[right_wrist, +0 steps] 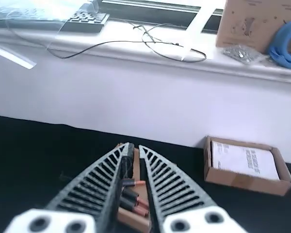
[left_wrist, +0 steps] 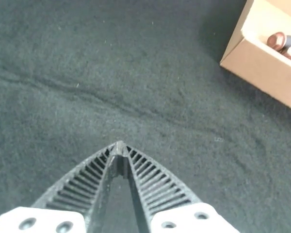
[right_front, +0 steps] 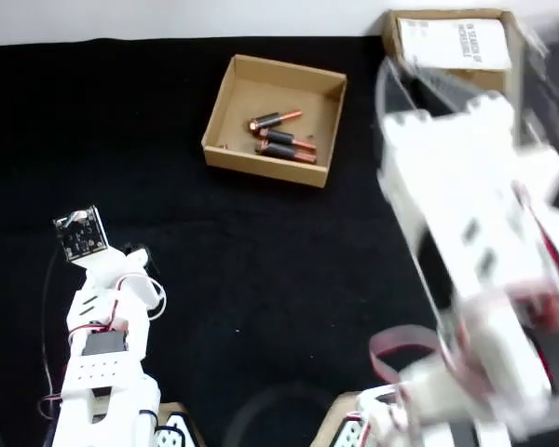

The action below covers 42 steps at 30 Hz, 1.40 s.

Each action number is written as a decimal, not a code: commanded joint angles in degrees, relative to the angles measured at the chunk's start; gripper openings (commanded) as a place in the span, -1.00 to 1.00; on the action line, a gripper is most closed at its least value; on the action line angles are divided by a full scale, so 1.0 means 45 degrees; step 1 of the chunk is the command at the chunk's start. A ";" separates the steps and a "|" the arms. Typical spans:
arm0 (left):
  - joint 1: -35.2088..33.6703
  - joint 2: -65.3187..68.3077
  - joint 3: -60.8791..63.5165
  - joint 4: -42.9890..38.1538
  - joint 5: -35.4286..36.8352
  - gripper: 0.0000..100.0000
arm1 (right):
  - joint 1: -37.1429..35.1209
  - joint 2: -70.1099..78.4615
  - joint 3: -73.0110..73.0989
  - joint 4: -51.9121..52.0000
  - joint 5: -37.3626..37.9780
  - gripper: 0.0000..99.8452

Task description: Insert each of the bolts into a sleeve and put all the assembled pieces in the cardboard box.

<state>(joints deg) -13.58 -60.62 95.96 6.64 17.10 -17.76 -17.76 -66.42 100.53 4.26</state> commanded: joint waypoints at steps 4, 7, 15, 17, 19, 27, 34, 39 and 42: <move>0.0791 -0.0205 0.0147 0.0020 -0.2286 -0.98 | -0.0049 -0.7609 1.0462 0.0107 -0.0059 -0.99; 0.0791 -0.0283 -0.0322 -0.0274 -0.3614 -0.98 | -0.0049 -1.0208 1.4271 0.0068 -0.0059 -0.99; 0.0596 -0.4210 -0.2159 -0.0410 -0.4044 -0.98 | -0.0049 -1.3900 1.9507 0.0049 -0.0059 -0.99; 0.0596 -0.5753 -0.2725 0.0625 -0.4044 -0.98 | -0.0049 -1.4408 1.9995 0.0049 -0.0059 -0.99; 0.0791 -0.7258 -0.3585 0.2774 -0.4044 -0.98 | -0.0049 -1.4857 2.0366 0.0049 -0.0059 -0.99; 0.2100 -0.9563 -0.7531 1.0999 -0.3966 -0.98 | -0.0049 -1.6244 2.2027 0.0049 -0.0039 -0.99; 0.2061 -0.9543 -0.8645 1.4476 -0.3966 -0.98 | -0.0049 -1.7553 2.4586 -0.2549 -0.0039 -0.99; 0.1592 -0.9543 -0.8449 1.5414 -0.3985 -0.98 | -0.0049 -1.8491 2.7712 -0.5304 -0.0039 -0.99; 0.0791 -0.9543 -0.8020 1.5336 -0.3985 -0.98 | -0.0049 -1.9038 2.9568 -0.6847 -0.0039 -0.99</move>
<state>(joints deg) -6.99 -103.52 59.38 75.30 -0.84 -17.76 -101.80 60.26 76.00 4.26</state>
